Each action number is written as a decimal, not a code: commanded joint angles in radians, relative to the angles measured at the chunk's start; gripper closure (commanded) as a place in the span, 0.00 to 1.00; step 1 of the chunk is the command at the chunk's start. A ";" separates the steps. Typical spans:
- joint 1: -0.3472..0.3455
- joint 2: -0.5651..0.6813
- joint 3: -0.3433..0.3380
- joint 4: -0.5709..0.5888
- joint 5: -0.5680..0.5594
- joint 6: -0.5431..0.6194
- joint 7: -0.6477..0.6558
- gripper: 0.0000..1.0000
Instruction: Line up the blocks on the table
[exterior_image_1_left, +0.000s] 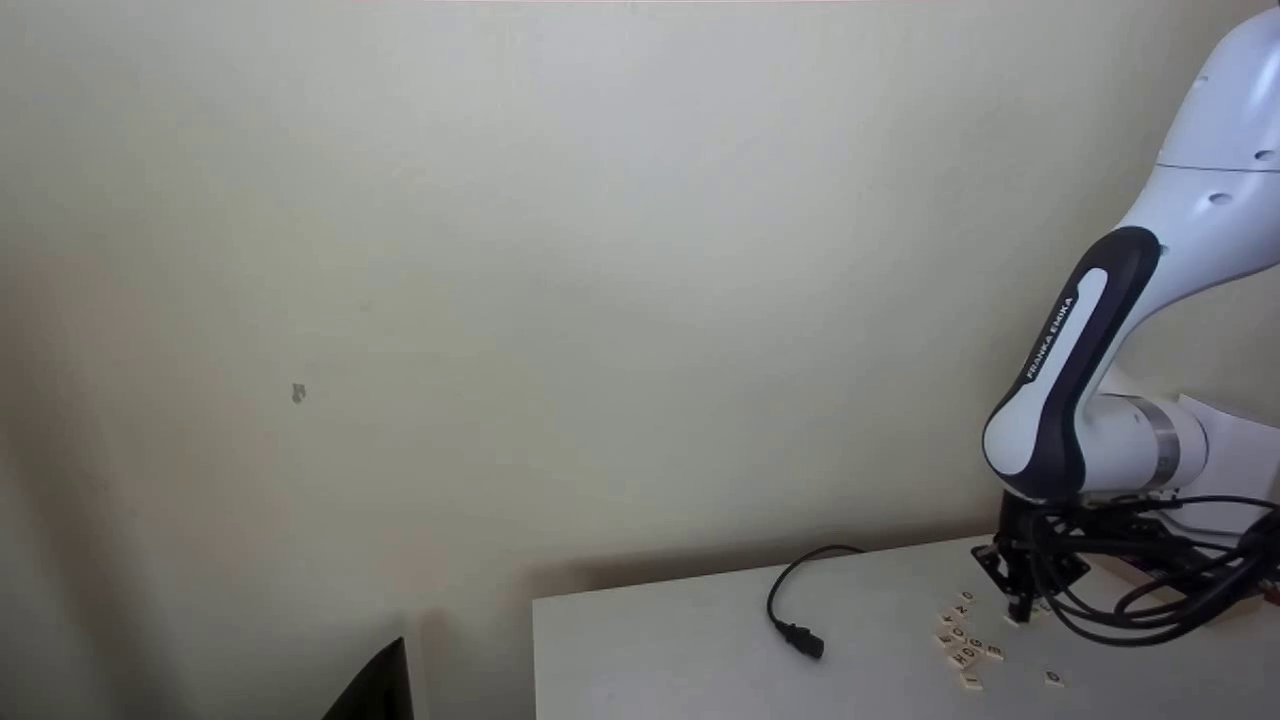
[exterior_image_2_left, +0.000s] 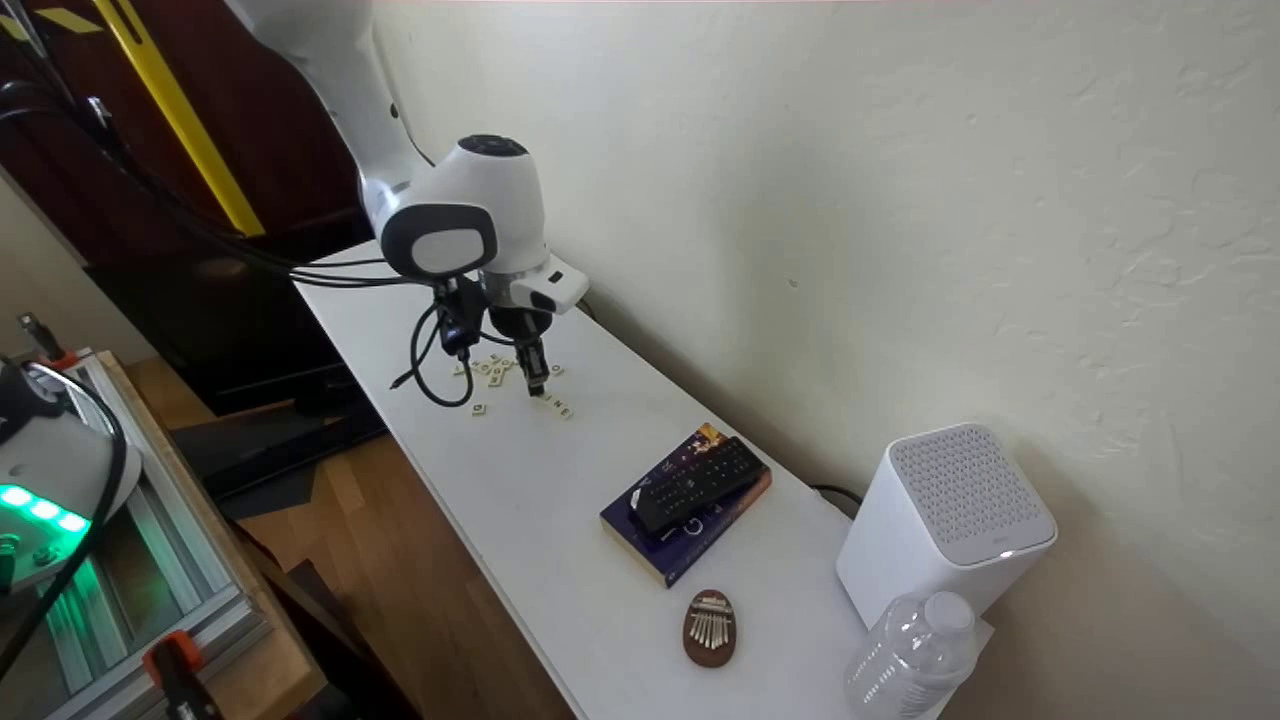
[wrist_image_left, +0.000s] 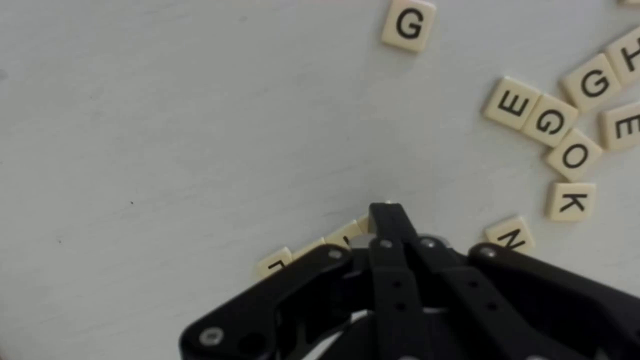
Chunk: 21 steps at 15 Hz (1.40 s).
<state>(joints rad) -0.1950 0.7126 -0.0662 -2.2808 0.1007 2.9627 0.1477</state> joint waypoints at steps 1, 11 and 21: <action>-0.032 0.030 0.027 0.025 0.026 0.016 -0.039 1.00; -0.041 0.039 0.063 0.027 0.019 -0.020 -0.068 1.00; 0.049 0.038 0.035 0.015 0.003 -0.105 -0.053 1.00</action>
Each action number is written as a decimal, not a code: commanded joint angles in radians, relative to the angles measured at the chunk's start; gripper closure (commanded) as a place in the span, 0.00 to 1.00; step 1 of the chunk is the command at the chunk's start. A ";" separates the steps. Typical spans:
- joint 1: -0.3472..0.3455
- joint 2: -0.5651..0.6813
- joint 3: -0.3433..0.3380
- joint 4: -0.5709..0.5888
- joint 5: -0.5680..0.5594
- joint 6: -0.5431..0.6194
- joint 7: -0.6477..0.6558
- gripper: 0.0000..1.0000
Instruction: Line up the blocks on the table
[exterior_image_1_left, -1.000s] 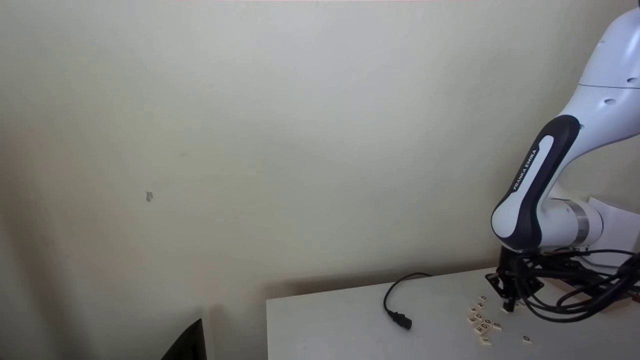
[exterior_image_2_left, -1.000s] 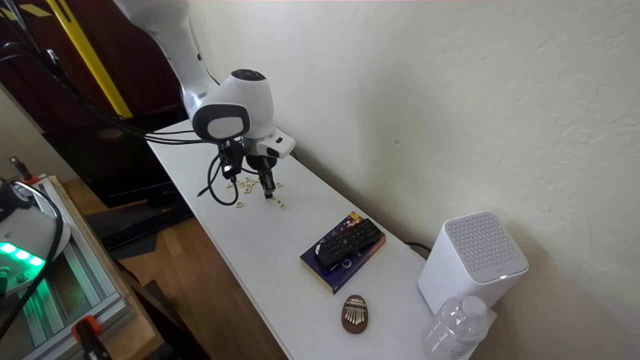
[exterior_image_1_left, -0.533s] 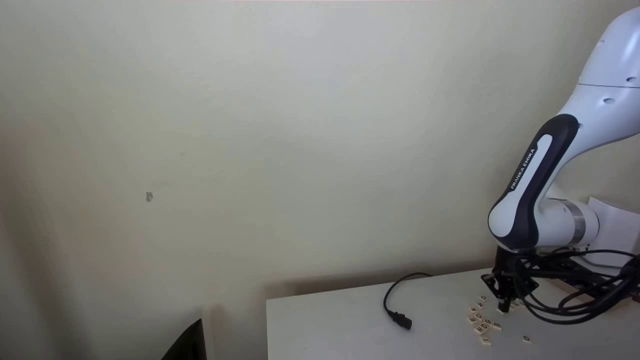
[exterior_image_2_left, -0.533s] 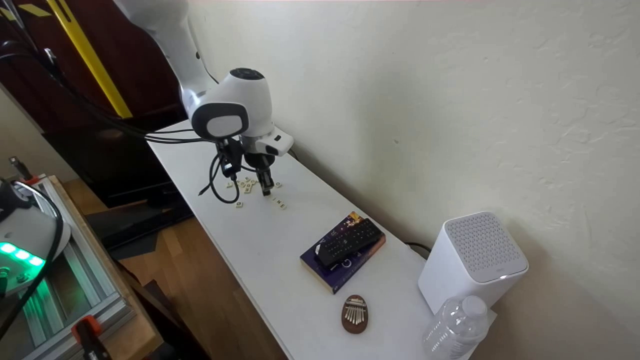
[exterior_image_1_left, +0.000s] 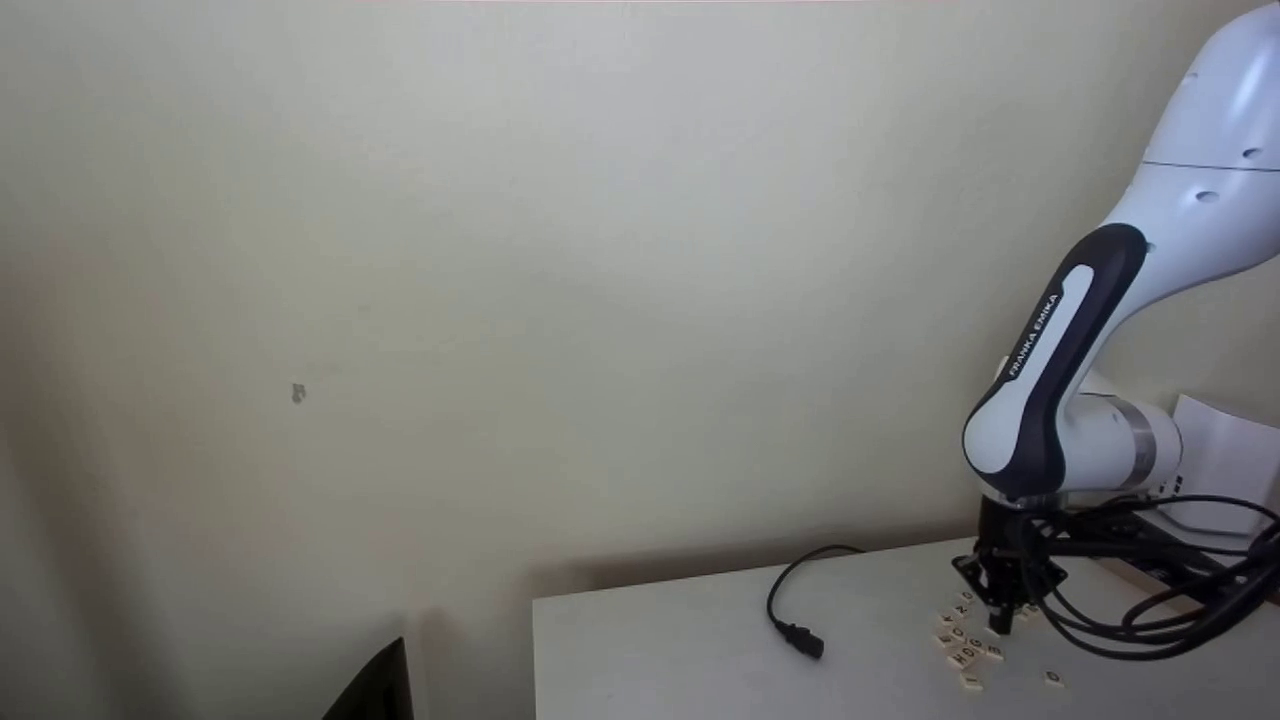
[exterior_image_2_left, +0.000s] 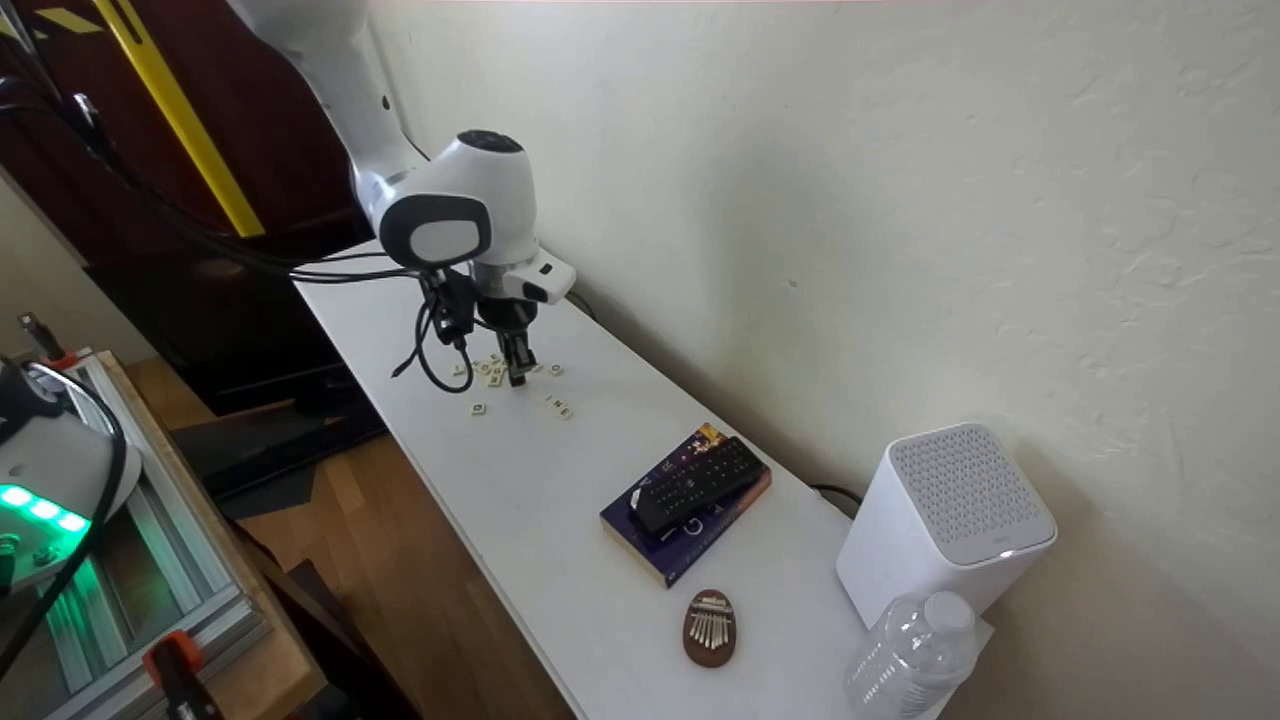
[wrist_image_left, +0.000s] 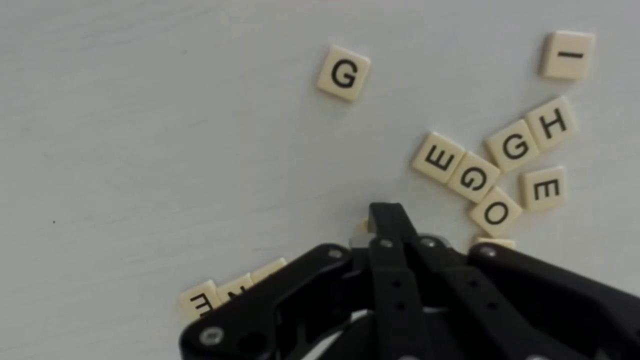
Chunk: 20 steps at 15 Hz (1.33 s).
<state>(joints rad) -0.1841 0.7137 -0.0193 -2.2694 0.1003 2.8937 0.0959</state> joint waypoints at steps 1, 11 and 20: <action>0.044 0.032 -0.015 0.002 0.004 -0.045 0.000 1.00; 0.096 -0.077 -0.038 -0.074 0.001 -0.052 0.008 1.00; 0.071 -0.106 -0.014 -0.042 0.012 -0.008 -0.016 1.00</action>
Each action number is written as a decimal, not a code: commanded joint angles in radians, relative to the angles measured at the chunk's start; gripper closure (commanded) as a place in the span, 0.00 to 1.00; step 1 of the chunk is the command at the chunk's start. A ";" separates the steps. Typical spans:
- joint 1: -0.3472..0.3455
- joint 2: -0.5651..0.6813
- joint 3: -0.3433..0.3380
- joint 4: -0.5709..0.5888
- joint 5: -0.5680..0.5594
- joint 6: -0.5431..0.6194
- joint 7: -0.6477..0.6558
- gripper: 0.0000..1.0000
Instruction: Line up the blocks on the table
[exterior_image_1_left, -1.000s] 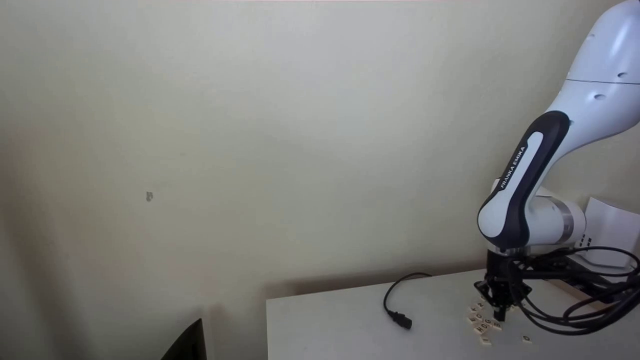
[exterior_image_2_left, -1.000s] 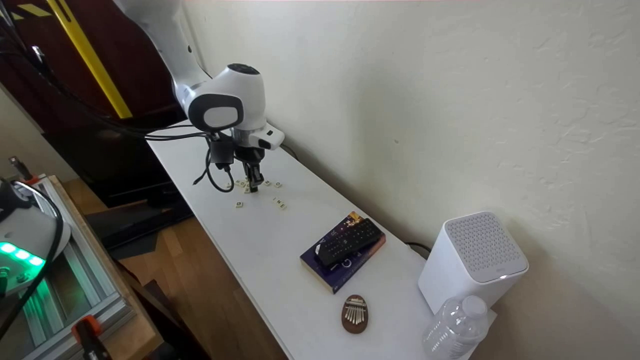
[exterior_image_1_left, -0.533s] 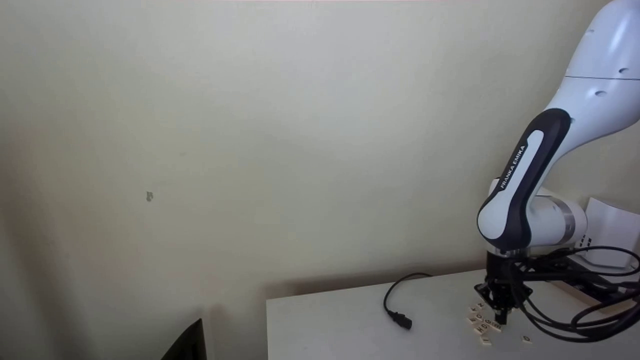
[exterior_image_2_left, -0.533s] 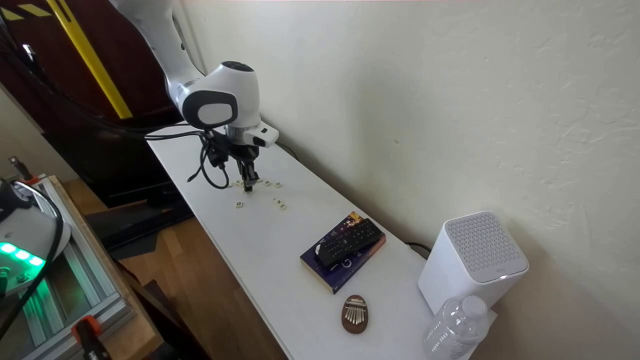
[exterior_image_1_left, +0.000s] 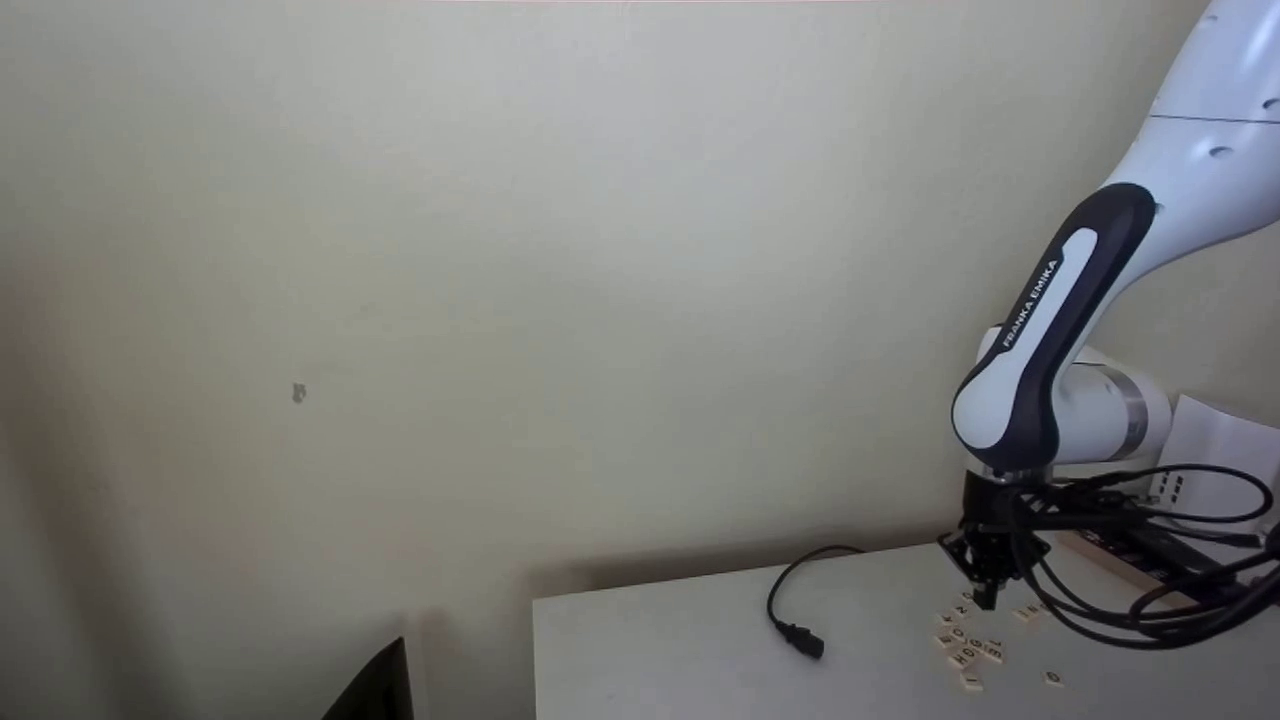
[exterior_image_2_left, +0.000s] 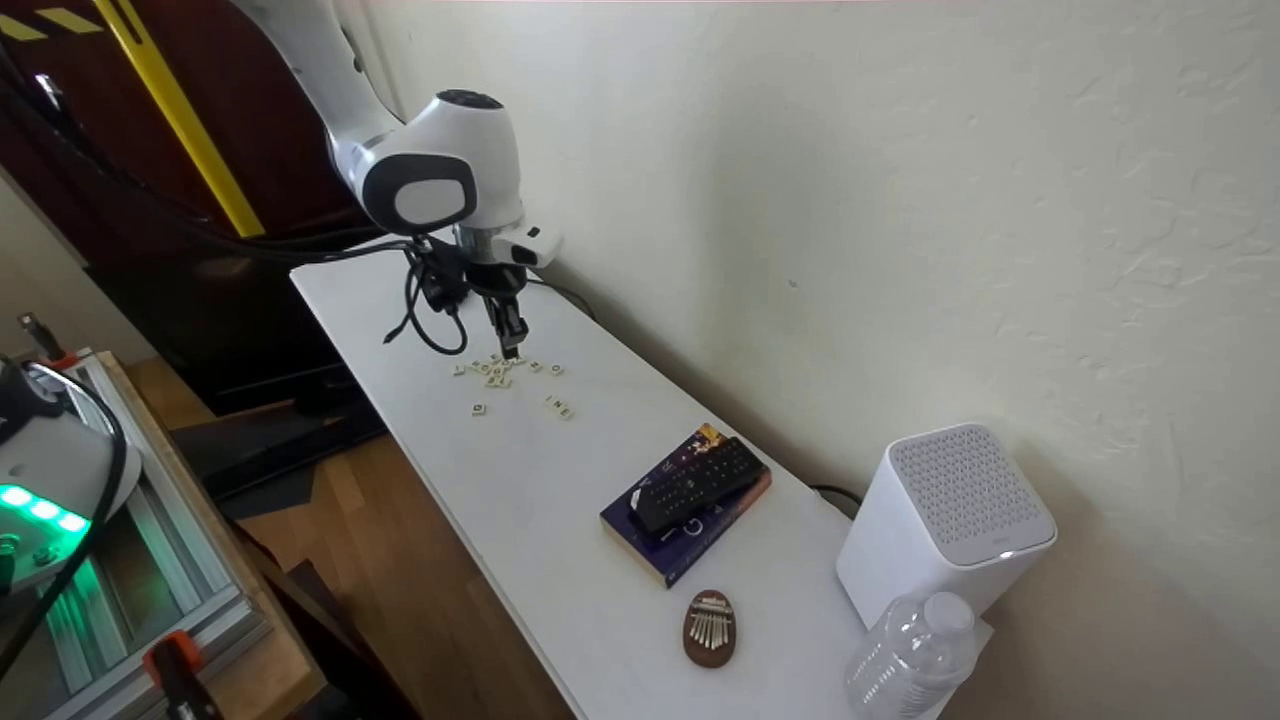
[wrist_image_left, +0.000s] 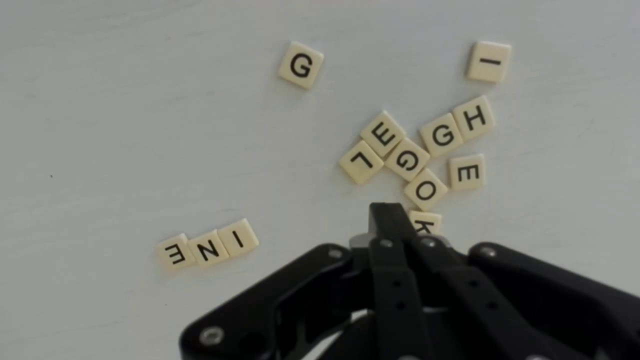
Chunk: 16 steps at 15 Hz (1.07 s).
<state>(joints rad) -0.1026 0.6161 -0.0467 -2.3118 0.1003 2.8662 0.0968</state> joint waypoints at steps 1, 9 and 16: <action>-0.010 -0.002 0.013 0.007 0.009 0.023 -0.019 1.00; -0.029 0.053 0.025 0.071 0.010 0.049 -0.034 1.00; -0.021 0.107 0.019 0.109 -0.002 0.059 -0.044 1.00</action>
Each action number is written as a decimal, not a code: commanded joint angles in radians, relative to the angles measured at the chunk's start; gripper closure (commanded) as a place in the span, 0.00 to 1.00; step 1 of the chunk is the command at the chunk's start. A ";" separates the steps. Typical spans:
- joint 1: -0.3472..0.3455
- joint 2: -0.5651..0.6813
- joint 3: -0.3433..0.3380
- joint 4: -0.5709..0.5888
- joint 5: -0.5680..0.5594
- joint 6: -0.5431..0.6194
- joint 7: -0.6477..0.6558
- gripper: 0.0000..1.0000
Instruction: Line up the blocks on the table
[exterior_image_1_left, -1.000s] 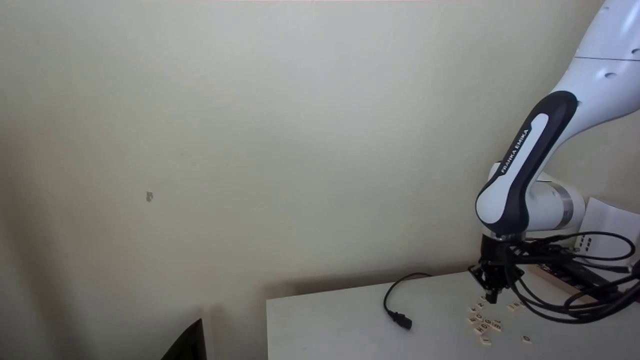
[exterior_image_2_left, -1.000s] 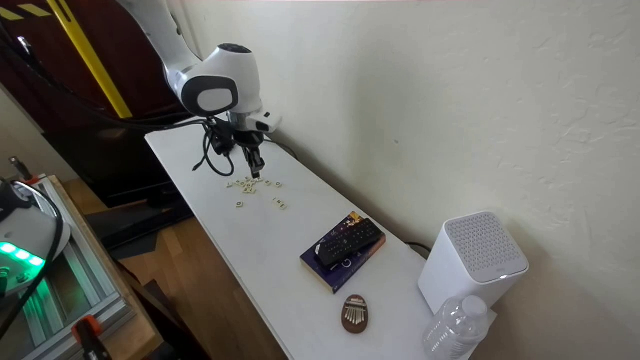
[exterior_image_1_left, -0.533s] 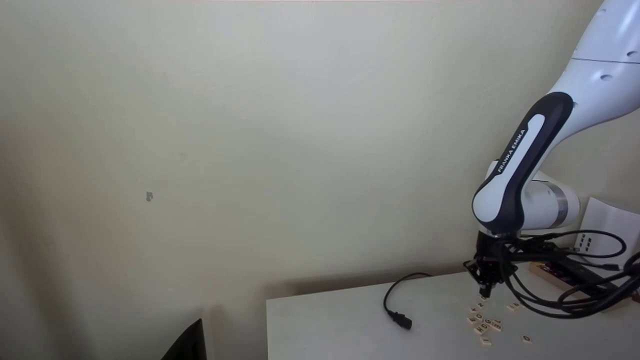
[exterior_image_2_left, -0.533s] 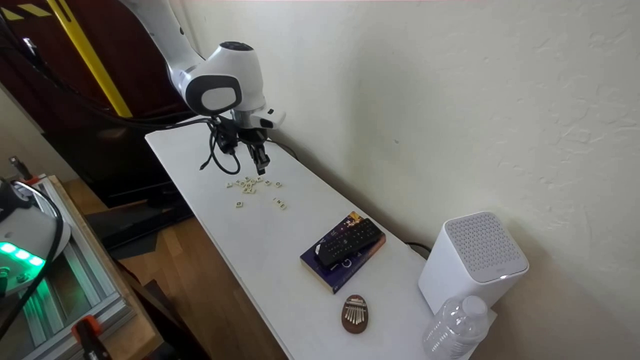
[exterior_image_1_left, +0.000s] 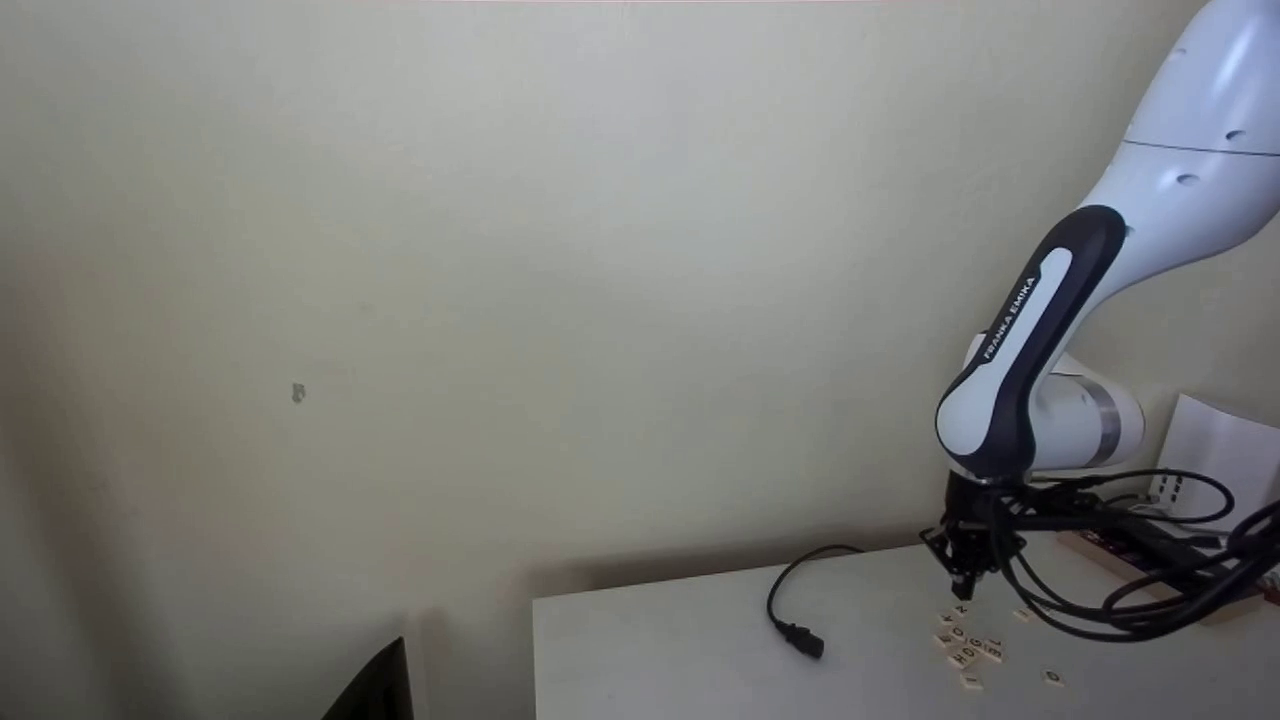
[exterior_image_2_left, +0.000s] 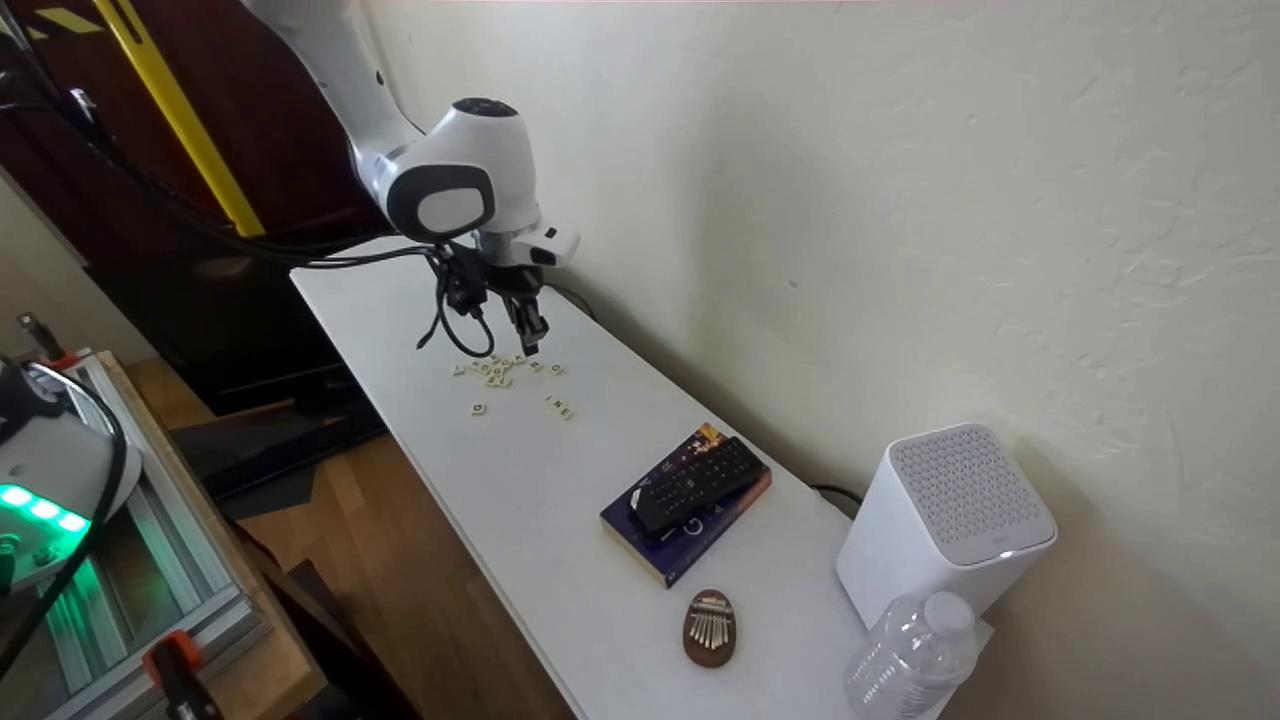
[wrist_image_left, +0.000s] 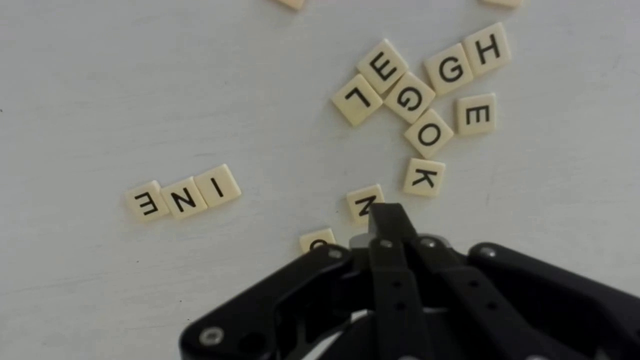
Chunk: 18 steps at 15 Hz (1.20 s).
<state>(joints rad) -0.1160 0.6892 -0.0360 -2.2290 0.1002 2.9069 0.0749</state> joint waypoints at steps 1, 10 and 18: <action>-0.007 0.041 0.007 0.030 -0.004 0.023 -0.026 1.00; -0.007 0.084 -0.003 0.045 -0.005 0.010 -0.043 1.00; 0.005 0.087 -0.028 0.059 0.043 -0.058 0.080 1.00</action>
<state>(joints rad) -0.1164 0.7442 -0.0516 -2.1932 0.1063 2.8768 0.1076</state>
